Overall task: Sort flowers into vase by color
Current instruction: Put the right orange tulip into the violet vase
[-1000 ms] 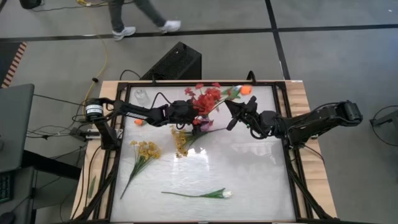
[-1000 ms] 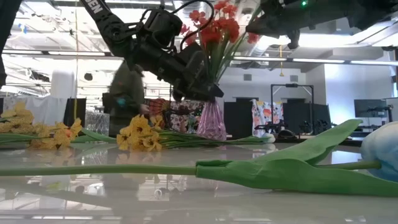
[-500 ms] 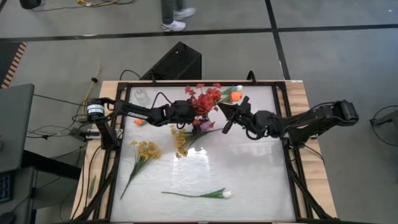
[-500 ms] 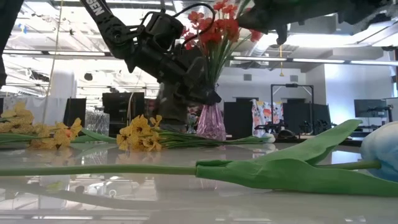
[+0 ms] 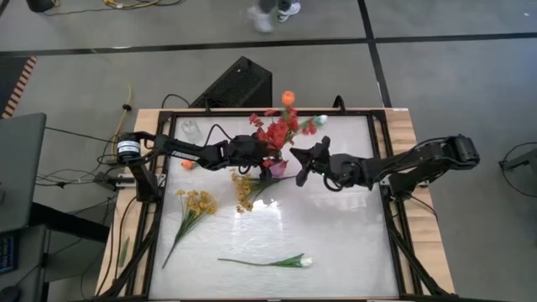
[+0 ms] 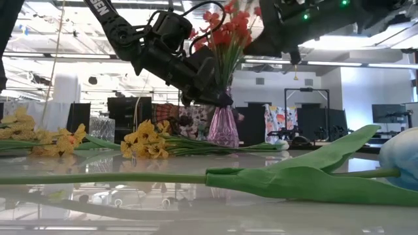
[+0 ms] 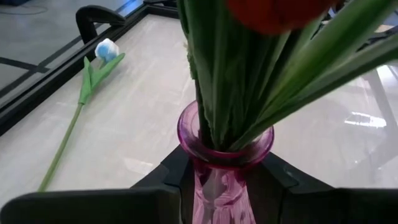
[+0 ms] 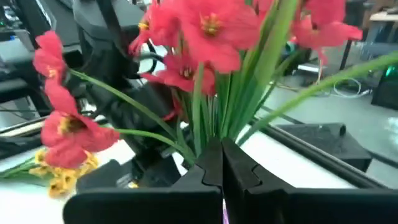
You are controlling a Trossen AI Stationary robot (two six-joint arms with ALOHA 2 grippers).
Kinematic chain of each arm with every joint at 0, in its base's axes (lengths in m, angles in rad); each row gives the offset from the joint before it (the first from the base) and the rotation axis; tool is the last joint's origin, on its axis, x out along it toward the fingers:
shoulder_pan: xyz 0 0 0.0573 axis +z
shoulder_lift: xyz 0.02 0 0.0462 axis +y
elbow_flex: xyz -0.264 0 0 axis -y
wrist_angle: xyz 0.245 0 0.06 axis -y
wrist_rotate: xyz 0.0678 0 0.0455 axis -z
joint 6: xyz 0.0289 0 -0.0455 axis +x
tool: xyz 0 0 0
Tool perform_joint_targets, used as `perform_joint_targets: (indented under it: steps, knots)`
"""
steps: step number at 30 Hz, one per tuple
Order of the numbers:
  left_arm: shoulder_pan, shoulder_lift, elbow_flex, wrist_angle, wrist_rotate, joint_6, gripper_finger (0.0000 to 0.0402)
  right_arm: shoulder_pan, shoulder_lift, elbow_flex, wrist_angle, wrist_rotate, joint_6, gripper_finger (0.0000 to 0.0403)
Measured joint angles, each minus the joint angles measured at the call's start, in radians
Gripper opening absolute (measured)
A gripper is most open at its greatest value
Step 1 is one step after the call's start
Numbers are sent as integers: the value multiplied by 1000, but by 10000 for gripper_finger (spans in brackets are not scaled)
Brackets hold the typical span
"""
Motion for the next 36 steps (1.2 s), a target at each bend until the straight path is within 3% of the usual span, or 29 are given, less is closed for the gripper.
perform_joint_targets:
  steps: [5, 9, 13, 25, 29, 36]
  knots:
    - [0, 0, 0, -3, -1, 0, 88, 17, 17, 0, 14, -18, 5, 24]
    - [0, 0, 0, -5, -1, 10, 88, 48, -44, 0, -31, -20, -5, 44]
    - [0, 0, 0, -6, -2, 10, 88, 77, -155, 0, -163, -18, -16, 60]
    - [0, 0, 0, -22, -2, 10, 87, 88, -473, 0, -617, -97, 254, 84]
    - [0, 0, 0, -22, -2, 11, 87, 57, -470, 0, -692, -126, 353, 118]
    - [0, 0, -1, -22, -3, 11, 87, -8, -303, -54, -673, -170, 500, 204]
